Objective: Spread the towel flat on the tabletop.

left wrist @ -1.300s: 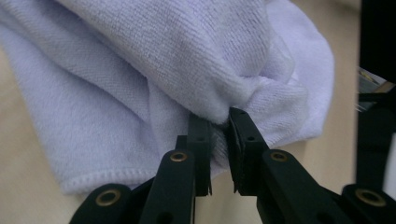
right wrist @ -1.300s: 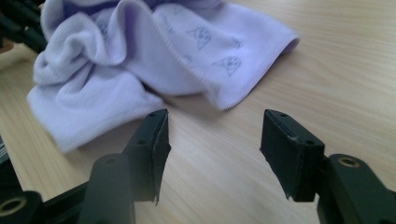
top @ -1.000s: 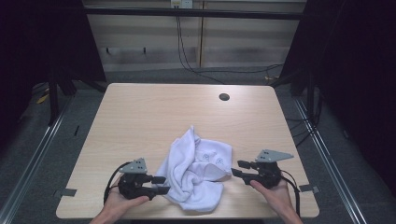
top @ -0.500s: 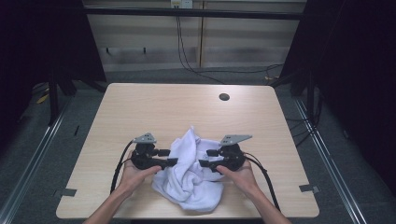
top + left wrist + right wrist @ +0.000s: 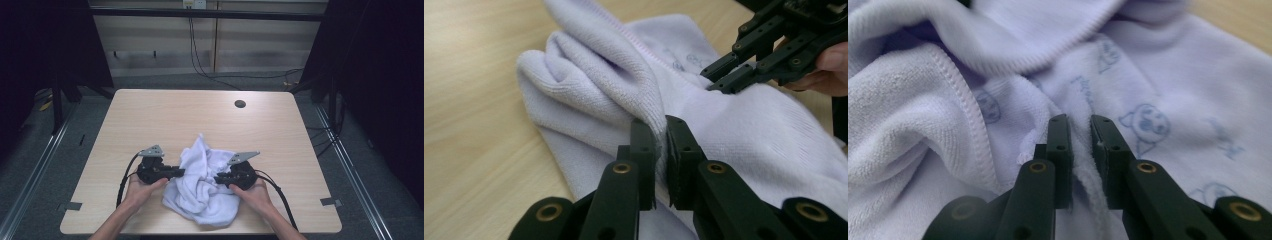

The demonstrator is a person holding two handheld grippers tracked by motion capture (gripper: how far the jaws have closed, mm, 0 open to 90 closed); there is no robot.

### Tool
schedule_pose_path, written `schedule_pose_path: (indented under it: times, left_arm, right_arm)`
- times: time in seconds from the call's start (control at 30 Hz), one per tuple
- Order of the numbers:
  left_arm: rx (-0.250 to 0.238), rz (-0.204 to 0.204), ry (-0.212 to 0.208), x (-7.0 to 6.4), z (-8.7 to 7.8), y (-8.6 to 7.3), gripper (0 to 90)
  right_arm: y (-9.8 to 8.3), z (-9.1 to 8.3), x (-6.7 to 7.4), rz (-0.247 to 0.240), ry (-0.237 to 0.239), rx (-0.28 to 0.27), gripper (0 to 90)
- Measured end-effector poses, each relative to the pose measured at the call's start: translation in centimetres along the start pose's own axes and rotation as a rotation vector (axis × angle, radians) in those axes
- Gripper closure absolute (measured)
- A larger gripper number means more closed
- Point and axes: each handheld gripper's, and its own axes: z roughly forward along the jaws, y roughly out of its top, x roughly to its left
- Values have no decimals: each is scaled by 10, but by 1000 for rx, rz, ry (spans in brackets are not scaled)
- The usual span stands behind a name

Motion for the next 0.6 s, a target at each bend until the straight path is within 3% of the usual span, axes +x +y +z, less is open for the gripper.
schedule_pose_path:
  times: [0.27, 0.4, 0.6]
  left_arm:
    - [-151, -51, 60, 14, -38, 4, 846]
    - [-226, -78, 74, 18, -54, 7, 847]
    - [-267, -35, 67, 8, -63, 22, 848]
  right_arm:
    - [-8, -53, -42, 118, -155, -94, 806]
    - [-13, -77, -53, 154, -172, -151, 806]
    - [-3, -108, -53, 159, -185, -239, 806]
